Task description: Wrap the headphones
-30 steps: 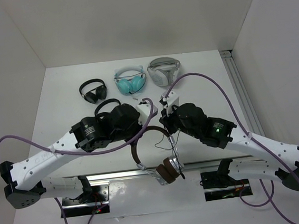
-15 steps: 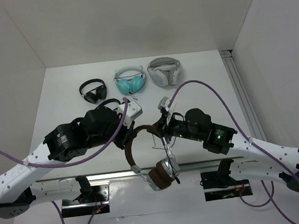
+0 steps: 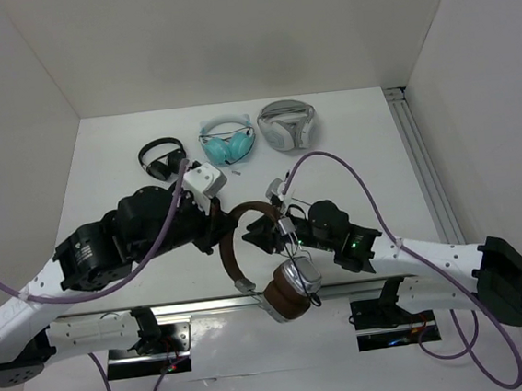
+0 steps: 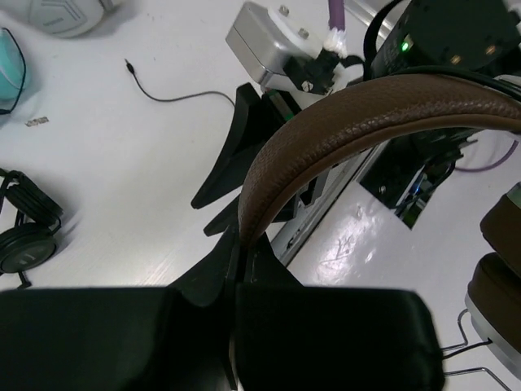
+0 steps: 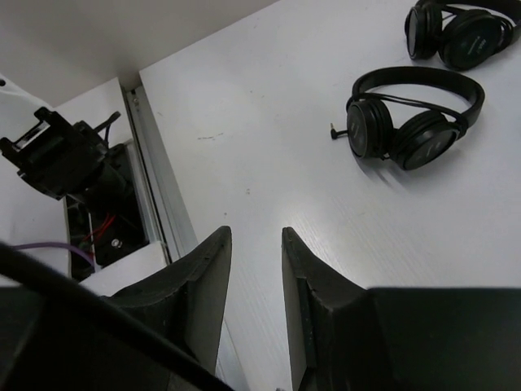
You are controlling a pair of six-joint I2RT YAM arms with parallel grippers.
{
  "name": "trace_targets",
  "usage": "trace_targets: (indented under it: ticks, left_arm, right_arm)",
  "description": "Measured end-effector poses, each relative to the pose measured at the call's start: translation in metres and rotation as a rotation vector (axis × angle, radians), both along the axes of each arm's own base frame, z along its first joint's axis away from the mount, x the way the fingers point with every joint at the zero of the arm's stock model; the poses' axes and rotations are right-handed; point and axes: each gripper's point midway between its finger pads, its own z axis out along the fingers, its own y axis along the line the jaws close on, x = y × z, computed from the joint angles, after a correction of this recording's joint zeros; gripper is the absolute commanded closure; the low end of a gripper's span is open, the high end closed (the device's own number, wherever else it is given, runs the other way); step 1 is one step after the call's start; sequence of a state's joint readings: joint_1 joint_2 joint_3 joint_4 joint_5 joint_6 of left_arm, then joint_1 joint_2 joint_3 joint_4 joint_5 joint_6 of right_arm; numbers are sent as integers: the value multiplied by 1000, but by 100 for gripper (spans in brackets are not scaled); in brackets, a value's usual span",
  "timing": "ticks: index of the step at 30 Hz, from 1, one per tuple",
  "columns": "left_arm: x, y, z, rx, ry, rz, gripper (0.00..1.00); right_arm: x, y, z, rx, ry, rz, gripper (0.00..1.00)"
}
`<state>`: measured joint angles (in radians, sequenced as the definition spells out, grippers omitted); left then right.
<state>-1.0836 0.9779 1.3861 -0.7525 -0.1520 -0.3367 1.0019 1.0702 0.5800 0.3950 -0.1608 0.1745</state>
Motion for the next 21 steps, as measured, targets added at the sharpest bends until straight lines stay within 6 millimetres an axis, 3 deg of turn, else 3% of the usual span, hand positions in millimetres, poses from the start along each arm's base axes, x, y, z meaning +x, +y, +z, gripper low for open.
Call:
trace_targets:
  ticks: [8, 13, 15, 21]
  left_arm:
    - [8, 23, 31, -122, -23, 144, 100]
    - [20, 40, 49, -198, -24, 291, 100]
    - [26, 46, 53, -224, -18, 350, 100]
    - [38, 64, 53, -268, 20, 523, 100]
  right_arm:
    - [15, -12, -40, 34, 74, -53, 61]
    - [9, -10, -64, 39, 129, -29, 73]
    - [5, -11, -71, 50, 143, -23, 81]
    - [-1, -7, -81, 69, 172, -1, 81]
